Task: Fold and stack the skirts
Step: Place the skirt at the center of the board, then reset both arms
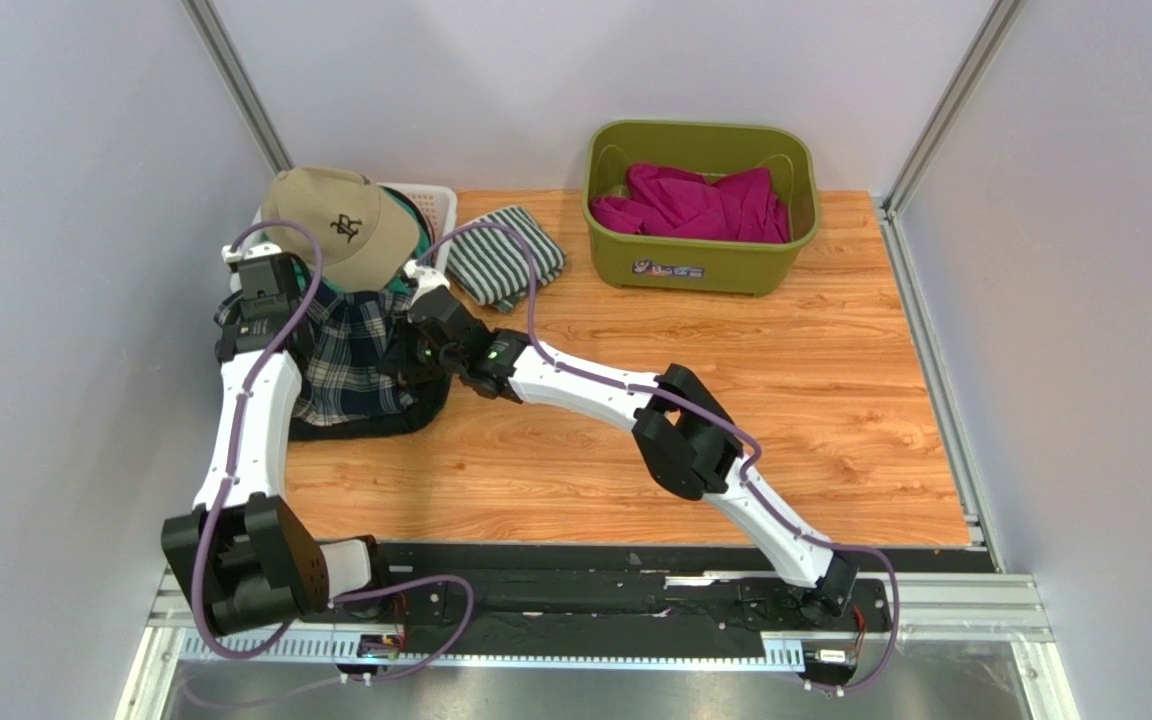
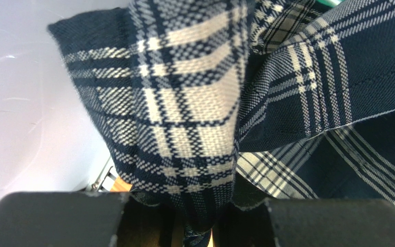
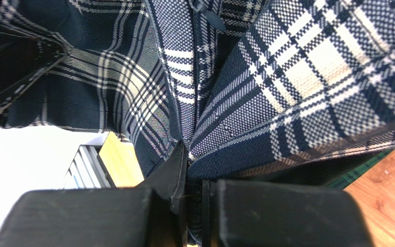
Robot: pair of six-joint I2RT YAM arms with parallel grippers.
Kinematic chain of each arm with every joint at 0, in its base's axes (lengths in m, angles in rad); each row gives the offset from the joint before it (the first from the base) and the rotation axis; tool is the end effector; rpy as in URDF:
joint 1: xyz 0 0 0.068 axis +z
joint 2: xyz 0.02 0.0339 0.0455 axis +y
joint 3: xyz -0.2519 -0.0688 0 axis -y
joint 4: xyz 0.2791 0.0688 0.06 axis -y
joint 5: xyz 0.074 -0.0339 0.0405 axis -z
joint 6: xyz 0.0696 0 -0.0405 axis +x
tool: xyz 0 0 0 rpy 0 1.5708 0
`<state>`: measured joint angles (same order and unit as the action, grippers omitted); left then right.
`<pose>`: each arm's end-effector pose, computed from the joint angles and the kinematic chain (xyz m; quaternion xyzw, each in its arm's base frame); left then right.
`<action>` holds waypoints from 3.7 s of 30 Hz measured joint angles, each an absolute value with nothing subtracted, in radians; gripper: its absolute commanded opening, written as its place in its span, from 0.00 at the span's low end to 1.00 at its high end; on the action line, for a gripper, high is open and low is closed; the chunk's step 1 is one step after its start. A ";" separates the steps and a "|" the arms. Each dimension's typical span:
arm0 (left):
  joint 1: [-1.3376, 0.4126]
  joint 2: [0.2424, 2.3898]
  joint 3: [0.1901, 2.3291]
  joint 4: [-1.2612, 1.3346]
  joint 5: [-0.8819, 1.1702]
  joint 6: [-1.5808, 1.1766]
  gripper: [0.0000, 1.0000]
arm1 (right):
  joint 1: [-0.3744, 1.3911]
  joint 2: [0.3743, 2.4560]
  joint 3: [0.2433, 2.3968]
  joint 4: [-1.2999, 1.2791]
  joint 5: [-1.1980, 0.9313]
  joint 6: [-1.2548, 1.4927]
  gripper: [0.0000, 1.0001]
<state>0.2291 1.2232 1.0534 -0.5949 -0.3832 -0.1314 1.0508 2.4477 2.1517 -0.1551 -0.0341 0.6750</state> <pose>0.3051 0.0979 0.2664 -0.2354 0.8750 0.1938 0.3760 0.3096 0.5456 0.1880 -0.1672 0.8306 0.4128 0.3343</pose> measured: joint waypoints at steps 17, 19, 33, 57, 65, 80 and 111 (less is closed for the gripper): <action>0.231 1.348 1.196 -0.746 -0.505 -0.237 0.95 | 1.052 2.418 2.060 -0.184 -0.016 0.689 0.81; 0.231 1.334 1.202 -0.763 -0.512 -0.241 0.95 | 1.052 2.386 2.016 -0.186 -0.006 0.686 0.84; 0.231 1.218 1.240 -0.816 -0.488 -0.265 0.97 | 0.997 1.971 1.741 -0.189 -0.028 0.591 0.99; 0.148 1.235 1.070 -0.640 -0.237 -0.440 0.99 | 0.722 1.272 0.928 -0.165 -0.033 0.545 0.99; 0.158 1.305 1.044 -0.456 -0.272 -0.367 0.99 | 0.699 1.172 0.906 -0.186 0.081 0.540 0.99; 0.221 1.452 0.998 -0.316 -0.152 -0.324 0.99 | 0.690 1.189 0.907 -0.291 0.212 0.522 0.99; -0.371 0.935 0.869 -0.625 -0.276 -0.649 0.99 | 0.450 0.811 0.654 -0.488 0.235 0.580 0.99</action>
